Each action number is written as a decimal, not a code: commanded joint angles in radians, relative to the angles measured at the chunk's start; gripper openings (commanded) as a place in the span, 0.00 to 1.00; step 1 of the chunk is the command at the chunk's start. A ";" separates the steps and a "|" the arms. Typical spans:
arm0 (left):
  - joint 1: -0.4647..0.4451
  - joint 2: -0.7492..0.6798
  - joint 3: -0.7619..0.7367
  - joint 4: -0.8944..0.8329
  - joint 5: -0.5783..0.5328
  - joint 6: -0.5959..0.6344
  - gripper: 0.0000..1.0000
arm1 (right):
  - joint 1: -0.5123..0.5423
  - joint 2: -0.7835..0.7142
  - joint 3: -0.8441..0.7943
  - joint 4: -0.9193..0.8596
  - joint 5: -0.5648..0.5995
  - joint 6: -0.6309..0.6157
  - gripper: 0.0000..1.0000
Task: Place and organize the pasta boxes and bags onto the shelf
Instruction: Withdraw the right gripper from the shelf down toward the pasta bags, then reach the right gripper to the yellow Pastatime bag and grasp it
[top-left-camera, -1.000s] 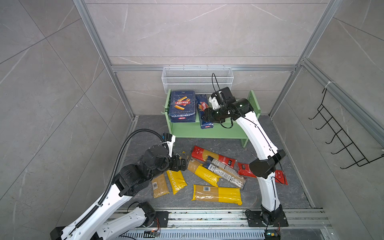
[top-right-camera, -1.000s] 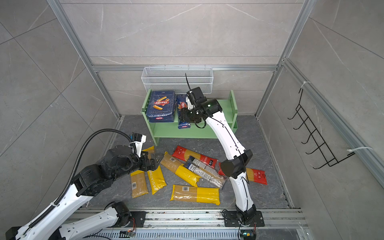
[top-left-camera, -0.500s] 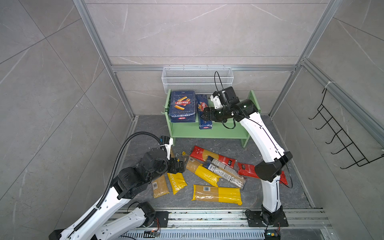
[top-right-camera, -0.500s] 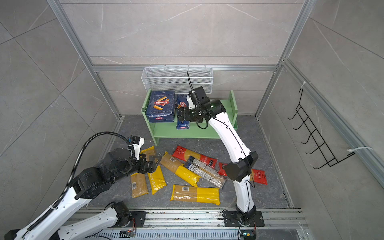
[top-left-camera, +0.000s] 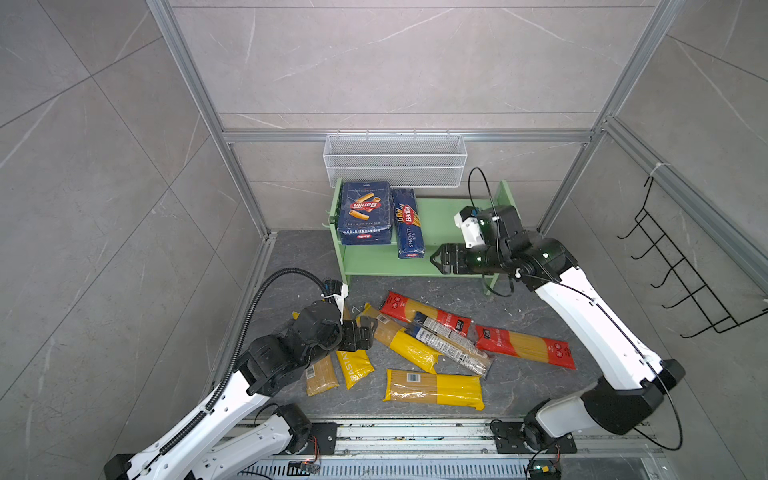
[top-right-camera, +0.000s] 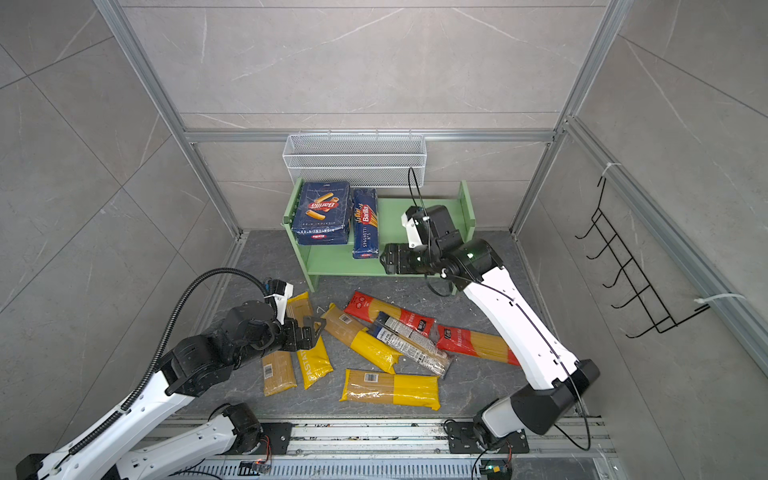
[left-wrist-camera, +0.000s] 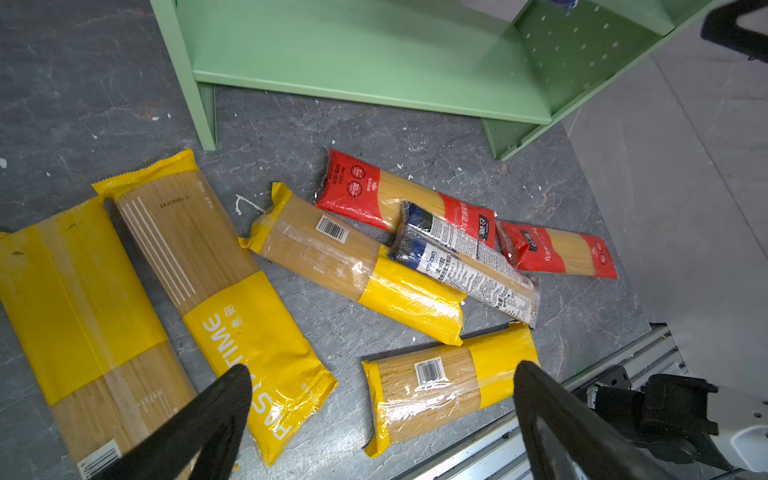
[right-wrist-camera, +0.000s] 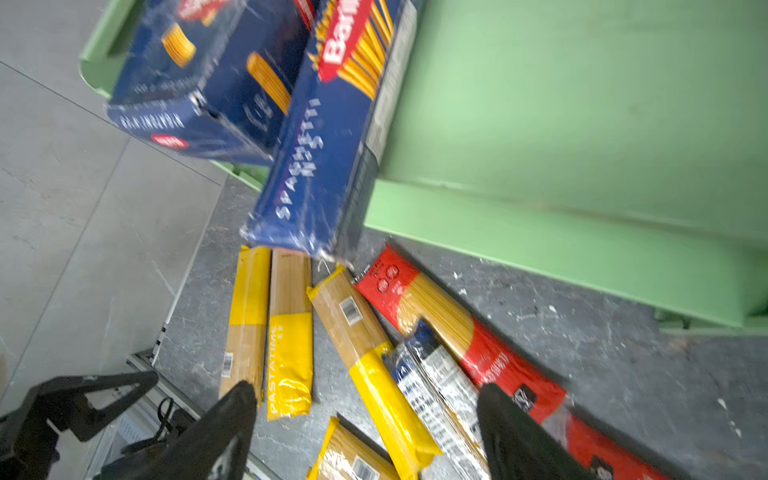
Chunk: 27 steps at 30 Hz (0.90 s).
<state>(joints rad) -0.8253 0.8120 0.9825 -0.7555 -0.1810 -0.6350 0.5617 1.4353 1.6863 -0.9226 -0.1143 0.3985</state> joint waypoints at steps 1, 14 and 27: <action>-0.005 0.014 -0.027 0.045 0.011 -0.044 1.00 | 0.003 -0.089 -0.176 0.039 0.010 -0.013 0.86; -0.102 0.081 -0.152 0.142 -0.041 -0.159 1.00 | 0.171 -0.264 -0.706 0.126 0.026 0.085 0.86; -0.113 -0.040 -0.302 0.069 -0.134 -0.310 1.00 | 0.341 -0.071 -0.725 0.368 -0.038 0.122 0.86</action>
<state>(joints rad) -0.9371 0.8097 0.6830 -0.6388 -0.2481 -0.8772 0.8696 1.3098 0.9371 -0.6407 -0.1371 0.4976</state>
